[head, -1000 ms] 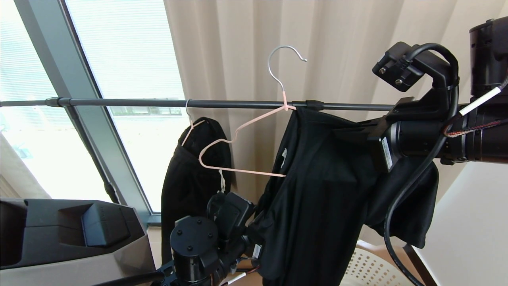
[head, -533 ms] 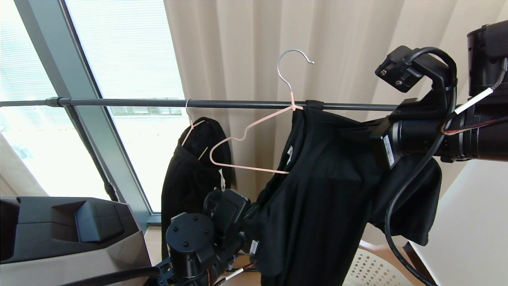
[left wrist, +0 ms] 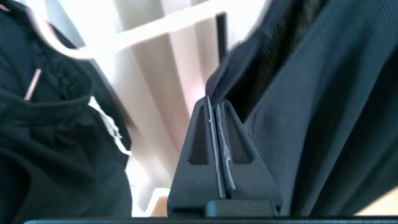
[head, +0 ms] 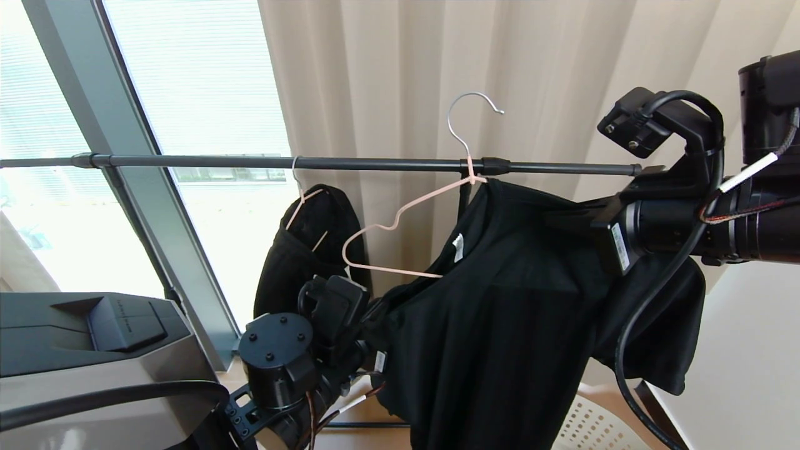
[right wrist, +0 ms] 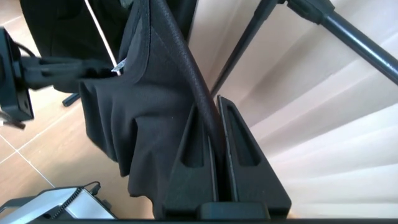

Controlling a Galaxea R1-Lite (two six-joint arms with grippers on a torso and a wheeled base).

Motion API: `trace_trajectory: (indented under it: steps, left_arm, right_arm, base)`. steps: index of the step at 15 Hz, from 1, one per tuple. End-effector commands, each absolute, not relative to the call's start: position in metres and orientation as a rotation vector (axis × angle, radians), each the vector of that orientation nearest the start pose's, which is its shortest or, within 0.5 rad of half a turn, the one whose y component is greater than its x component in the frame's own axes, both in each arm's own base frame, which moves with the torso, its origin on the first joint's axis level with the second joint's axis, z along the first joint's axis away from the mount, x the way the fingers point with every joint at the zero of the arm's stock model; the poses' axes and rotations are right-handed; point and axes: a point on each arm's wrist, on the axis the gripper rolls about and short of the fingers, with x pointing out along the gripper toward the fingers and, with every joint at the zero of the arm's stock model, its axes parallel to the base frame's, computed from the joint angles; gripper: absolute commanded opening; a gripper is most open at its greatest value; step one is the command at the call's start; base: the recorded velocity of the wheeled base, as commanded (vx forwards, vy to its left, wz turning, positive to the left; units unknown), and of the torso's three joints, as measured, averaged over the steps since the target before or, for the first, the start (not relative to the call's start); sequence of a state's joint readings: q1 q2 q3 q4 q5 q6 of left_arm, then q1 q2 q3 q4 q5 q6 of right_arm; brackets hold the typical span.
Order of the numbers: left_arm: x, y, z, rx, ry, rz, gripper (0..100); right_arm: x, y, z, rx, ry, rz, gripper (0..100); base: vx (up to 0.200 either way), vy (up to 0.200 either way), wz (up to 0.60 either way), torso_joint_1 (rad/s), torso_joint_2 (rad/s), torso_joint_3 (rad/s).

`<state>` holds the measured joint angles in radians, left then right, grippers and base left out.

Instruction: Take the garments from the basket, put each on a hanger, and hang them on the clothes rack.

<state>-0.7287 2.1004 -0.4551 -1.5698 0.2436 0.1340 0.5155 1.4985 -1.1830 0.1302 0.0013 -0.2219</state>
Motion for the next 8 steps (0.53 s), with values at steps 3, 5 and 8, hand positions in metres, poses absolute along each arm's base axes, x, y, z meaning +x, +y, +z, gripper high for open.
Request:
trace_trajectory:
  steps: [3, 5, 8]
  left_arm:
    - [0.245, -0.195, 0.080, 0.152, 0.012, -0.450, 0]
    - [0.251, -0.188, 0.080, 0.152, 0.013, -0.426, 0]
    - [0.256, -0.184, 0.080, 0.154, 0.014, -0.409, 0]
  right_arm:
    - [0.220, 0.121, 0.265, -0.332, 0.402, 0.545, 0]
    - [0.214, 0.118, 0.265, -0.329, 0.399, 0.551, 0]
    - [0.211, 0.107, 0.267, -0.310, 0.392, 0.551, 0]
  base:
    - [0.000, 0.000, 0.00, 0.000, 0.00, 0.000]
    - [0.000, 0.000, 0.00, 0.000, 0.00, 0.000]
    - [0.000, 0.000, 0.00, 0.000, 0.00, 0.000]
